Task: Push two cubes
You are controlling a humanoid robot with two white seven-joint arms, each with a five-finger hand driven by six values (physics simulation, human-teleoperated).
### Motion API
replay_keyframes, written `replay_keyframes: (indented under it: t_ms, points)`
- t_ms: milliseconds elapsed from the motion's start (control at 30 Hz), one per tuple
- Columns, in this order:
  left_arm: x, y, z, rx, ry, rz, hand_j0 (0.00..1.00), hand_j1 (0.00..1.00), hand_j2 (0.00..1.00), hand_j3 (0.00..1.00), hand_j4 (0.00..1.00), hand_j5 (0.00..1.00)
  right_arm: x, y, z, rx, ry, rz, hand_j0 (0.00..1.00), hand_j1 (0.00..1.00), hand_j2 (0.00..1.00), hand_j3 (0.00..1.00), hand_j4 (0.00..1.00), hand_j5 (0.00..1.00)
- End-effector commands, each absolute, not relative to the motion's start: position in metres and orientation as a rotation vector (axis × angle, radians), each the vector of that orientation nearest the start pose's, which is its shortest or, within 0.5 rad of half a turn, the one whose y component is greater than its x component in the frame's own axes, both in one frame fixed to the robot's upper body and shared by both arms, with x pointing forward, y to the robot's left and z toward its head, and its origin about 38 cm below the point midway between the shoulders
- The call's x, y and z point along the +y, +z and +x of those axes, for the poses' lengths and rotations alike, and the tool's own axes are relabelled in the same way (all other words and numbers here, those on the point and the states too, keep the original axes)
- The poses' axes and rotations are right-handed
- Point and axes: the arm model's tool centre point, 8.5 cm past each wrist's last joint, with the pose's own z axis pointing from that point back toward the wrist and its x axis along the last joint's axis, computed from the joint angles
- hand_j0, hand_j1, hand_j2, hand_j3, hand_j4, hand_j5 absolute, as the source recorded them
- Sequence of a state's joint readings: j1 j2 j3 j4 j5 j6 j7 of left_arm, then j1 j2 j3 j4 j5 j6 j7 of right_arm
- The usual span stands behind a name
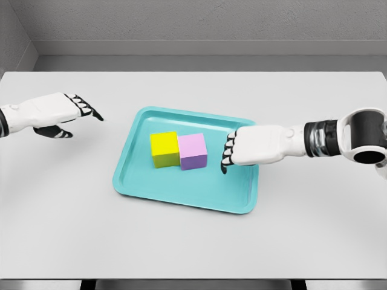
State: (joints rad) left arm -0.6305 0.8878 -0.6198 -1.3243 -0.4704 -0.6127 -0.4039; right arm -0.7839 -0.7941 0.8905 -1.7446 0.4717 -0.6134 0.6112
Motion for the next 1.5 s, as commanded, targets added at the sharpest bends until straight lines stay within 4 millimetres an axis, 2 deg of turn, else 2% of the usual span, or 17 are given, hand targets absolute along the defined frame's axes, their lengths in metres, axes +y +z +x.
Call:
replay_keyframes:
  t_ms: [0,33,133,200,233,333,400,467,667,833,1000,1067,1300,1467]
  points:
    - [0.37,0.203,0.443,-1.298,-1.999,0.541,0.81,0.81,0.81,0.81,0.81,0.81,-0.176,0.215,0.372,1.589,-2.867,0.207,0.61,0.61,0.61,0.61,0.61,0.61]
    - [0.371,0.204,0.444,-1.299,-1.991,0.544,0.84,0.84,0.84,0.84,0.84,0.84,-0.171,0.212,0.371,1.6,-2.858,0.188,0.61,0.61,0.61,0.61,0.61,0.61]
    - [0.373,0.203,0.444,-1.294,-1.987,0.544,0.84,0.84,0.84,0.84,0.84,0.84,-0.156,0.206,0.366,1.601,-2.834,0.134,0.61,0.61,0.61,0.61,0.61,0.61]
    - [0.376,0.202,0.445,-1.287,-1.979,0.544,0.85,0.85,0.85,0.85,0.85,0.85,-0.155,0.205,0.366,1.601,-2.833,0.134,0.61,0.61,0.61,0.61,0.61,0.61]
    - [0.376,0.203,0.445,-1.298,-1.968,0.54,0.91,0.91,0.91,0.91,0.91,0.91,-0.154,0.205,0.366,1.6,-2.83,0.133,0.61,0.61,0.61,0.61,0.61,0.61]
    - [0.378,0.202,0.445,-1.296,-1.96,0.536,0.93,0.93,0.93,0.93,0.93,0.93,-0.146,0.198,0.362,1.589,-2.828,0.094,0.61,0.61,0.61,0.61,0.61,0.61]
    - [0.378,0.202,0.445,-1.3,-1.957,0.537,1.0,1.0,1.0,1.0,1.0,1.0,-0.14,0.195,0.362,1.589,-2.819,0.08,0.61,0.61,0.61,0.61,0.61,0.61]
    - [0.379,0.204,0.446,-1.314,-1.938,0.533,1.0,1.0,1.0,1.0,1.0,1.0,-0.139,0.187,0.37,1.586,-2.852,0.077,0.61,0.61,0.61,0.61,0.61,0.61]
    - [0.382,0.206,0.446,-1.318,-1.927,0.537,1.0,1.0,1.0,1.0,1.0,1.0,-0.135,0.18,0.382,1.6,-2.881,0.071,0.61,0.61,0.61,0.61,0.61,0.61]
    - [0.383,0.208,0.447,-1.32,-1.922,0.543,1.0,1.0,1.0,1.0,1.0,1.0,-0.128,0.175,0.38,1.593,-2.878,0.046,0.61,0.61,0.61,0.61,0.61,0.61]
    - [0.384,0.208,0.447,-1.318,-1.918,0.545,1.0,1.0,1.0,1.0,1.0,1.0,-0.122,0.172,0.389,1.59,-2.894,0.044,0.61,0.61,0.61,0.61,0.61,0.61]
    - [0.391,0.207,0.447,-1.307,-1.9,0.547,1.0,1.0,1.0,1.0,1.0,1.0,-0.122,0.173,0.391,1.59,-2.896,0.052,0.61,0.61,0.61,0.61,0.61,0.61]
    - [0.418,0.222,0.45,-1.298,-1.829,0.603,1.0,1.0,1.0,1.0,1.0,1.0,-0.124,0.171,0.395,1.591,-2.909,0.054,0.61,0.61,0.61,0.61,0.61,0.61]
    - [0.423,0.227,0.453,-1.296,-1.817,0.619,1.0,1.0,1.0,1.0,1.0,1.0,-0.124,0.171,0.399,1.581,-2.918,0.073,0.61,0.61,0.61,0.61,0.61,0.61]
